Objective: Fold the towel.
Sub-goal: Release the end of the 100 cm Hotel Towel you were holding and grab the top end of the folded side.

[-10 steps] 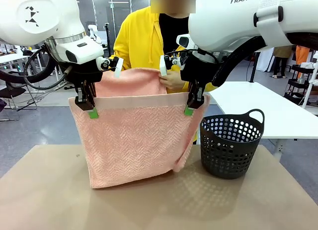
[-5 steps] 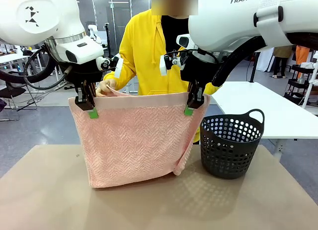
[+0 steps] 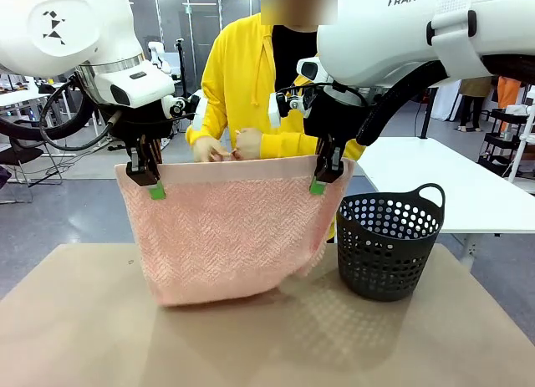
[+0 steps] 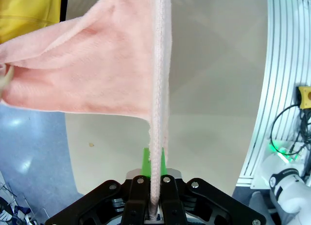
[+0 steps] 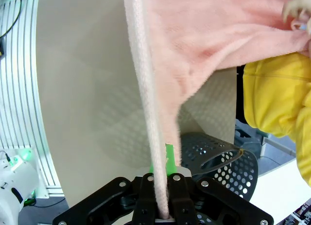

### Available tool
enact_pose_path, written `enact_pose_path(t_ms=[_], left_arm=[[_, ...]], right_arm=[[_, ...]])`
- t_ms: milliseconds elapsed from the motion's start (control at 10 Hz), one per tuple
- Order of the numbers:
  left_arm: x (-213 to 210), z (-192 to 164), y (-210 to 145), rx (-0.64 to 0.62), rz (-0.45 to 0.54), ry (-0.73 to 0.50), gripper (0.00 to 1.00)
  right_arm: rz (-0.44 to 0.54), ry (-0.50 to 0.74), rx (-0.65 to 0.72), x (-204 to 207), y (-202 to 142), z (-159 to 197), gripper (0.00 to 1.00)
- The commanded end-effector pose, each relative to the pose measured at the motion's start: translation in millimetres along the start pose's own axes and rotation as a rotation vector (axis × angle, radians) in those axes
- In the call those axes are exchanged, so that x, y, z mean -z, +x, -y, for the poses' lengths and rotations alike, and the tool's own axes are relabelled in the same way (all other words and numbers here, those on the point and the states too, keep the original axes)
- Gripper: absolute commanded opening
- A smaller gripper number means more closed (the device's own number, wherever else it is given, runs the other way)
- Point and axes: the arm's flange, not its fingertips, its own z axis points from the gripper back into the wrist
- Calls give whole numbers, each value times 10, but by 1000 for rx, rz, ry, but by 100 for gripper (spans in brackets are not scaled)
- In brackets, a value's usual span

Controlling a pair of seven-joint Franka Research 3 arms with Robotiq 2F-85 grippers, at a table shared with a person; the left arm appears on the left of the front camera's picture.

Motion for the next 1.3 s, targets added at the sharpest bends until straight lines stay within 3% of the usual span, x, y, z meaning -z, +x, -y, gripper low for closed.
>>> enact_pose_path(t_ms=[0, 1200], left_arm=[[0, -10, -15, 5, 0, 0, 0], [0, -10, -15, 5, 0, 0, 0]], right_arm=[[-2, -2, -1, 0, -4, 2, 0], [-2, -2, -1, 0, -4, 2, 0]])
